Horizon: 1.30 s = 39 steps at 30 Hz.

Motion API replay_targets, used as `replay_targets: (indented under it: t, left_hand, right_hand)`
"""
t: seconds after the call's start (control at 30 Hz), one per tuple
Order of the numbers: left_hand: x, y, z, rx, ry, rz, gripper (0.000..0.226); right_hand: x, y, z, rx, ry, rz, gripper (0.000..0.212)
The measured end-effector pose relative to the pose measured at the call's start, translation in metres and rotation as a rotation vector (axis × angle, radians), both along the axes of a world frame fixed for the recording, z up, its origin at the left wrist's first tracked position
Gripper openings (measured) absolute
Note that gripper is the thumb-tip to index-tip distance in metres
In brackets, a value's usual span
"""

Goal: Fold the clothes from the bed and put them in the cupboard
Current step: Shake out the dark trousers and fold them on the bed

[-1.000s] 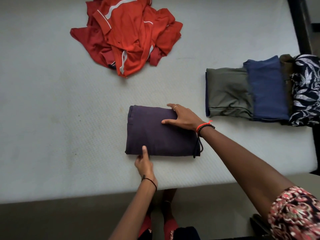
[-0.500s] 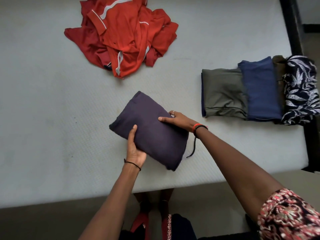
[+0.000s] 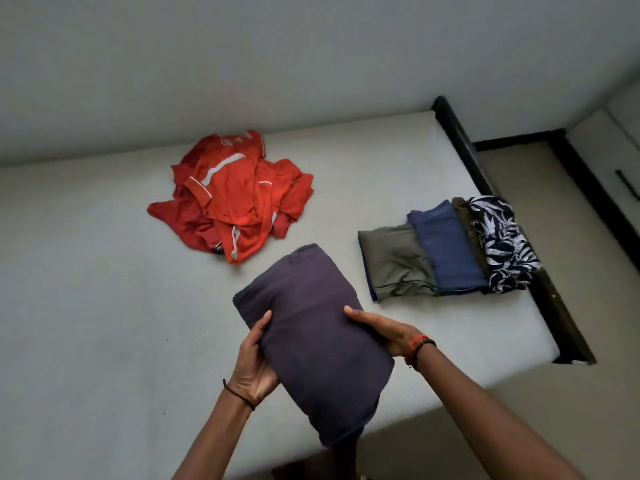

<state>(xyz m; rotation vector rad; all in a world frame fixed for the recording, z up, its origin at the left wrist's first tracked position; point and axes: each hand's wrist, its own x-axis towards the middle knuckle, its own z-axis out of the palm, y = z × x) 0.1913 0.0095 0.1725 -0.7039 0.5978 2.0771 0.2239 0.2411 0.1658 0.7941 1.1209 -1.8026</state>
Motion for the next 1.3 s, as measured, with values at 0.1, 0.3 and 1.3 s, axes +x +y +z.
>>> replay_targets:
  t: [0.1, 0.3, 1.3]
  left_hand:
    - [-0.017, 0.016, 0.025, 0.040, 0.004, -0.085, 0.069]
    - [-0.038, 0.064, 0.052, -0.143, 0.053, -0.322, 0.041]
    - [-0.304, 0.516, 0.007, -0.596, 0.475, -0.553, 0.042]
  right_hand:
    - [0.012, 0.010, 0.016, -0.020, 0.028, -0.196, 0.073]
    - [0.031, 0.035, 0.032, 0.006, 0.053, -0.354, 0.086]
    - [-0.264, 0.475, 0.013, 0.279, 0.350, -0.417, 0.034]
